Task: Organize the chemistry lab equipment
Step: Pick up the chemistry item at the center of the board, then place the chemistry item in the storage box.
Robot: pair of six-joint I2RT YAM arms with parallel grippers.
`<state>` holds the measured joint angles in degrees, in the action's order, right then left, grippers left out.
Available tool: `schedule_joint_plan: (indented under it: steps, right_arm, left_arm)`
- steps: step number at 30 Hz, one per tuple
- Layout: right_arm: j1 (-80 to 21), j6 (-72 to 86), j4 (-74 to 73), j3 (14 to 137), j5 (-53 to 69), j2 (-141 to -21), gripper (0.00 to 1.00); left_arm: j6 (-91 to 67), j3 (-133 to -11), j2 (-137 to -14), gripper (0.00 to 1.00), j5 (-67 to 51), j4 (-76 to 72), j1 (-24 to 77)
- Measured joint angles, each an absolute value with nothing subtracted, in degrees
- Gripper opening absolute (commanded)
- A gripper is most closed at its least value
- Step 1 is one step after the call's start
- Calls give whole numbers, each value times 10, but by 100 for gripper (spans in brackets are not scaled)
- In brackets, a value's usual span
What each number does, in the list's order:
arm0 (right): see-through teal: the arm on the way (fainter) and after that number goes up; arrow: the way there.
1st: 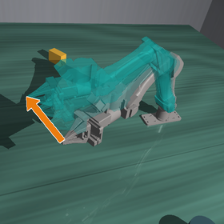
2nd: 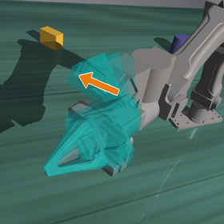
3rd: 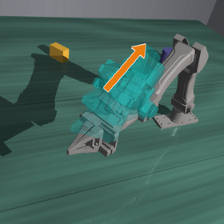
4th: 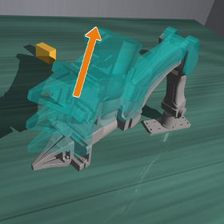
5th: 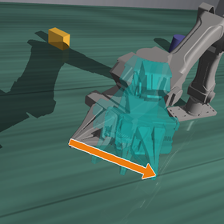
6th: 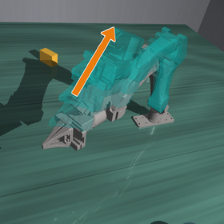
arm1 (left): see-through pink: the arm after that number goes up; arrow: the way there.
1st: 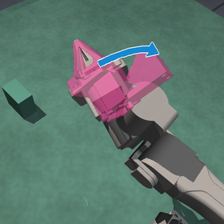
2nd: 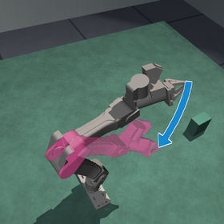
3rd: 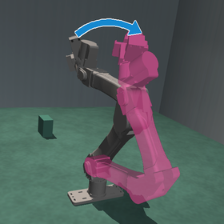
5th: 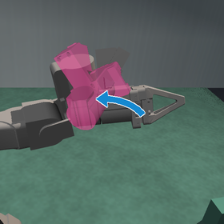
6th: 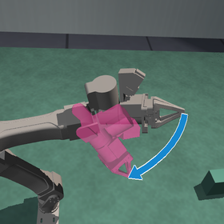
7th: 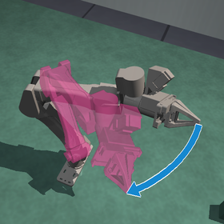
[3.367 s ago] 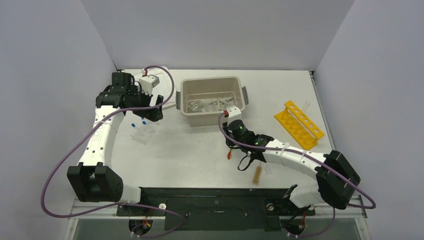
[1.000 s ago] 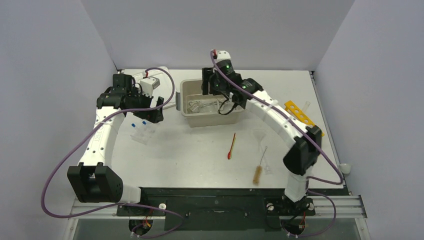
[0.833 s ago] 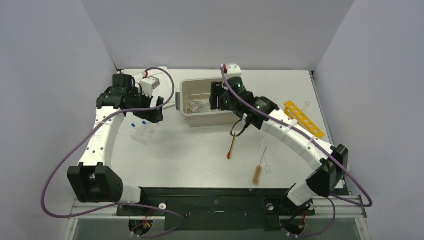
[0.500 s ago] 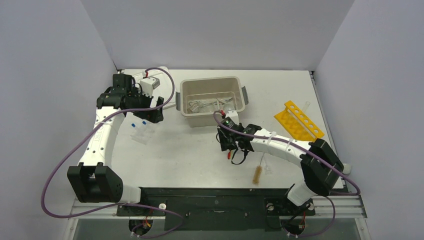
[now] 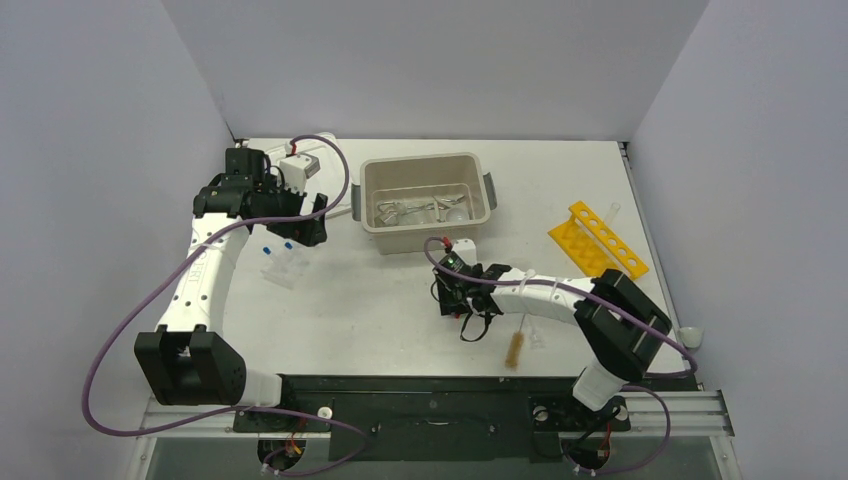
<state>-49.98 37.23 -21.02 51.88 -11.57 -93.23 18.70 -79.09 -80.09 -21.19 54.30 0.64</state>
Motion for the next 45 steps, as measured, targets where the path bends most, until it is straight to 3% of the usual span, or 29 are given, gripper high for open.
schedule_joint_plan:
  steps: [6,9,10,13,22,32,40,45]
  right_arm:
    - [-500,385,-192,499,-123,-935,47]
    - [-500,388,-184,496,-127,-935,32]
    - [-500,390,-182,495,-128,-935,20]
    - [-500,397,-175,492,-131,-936,1]
    - [-504,412,-159,472,-132,-913,0]
    - [-515,315,-211,465,-77,-764,0]
    - [-514,162,-298,629,8,-748,0]
    - [-478,74,-328,807,16,-827,1]
  left_arm:
    - [187,-791,-801,97,-212,543,6]
    - [187,-791,-801,97,-212,543,6]
    - [187,-791,-801,97,-212,543,6]
    - [187,-791,-801,97,-212,543,6]
    - [187,-791,-801,97,-212,543,6]
    - [186,-791,-802,97,-213,542,6]
    - [185,-791,-802,97,-213,542,6]
    - [184,-791,-803,96,-213,542,6]
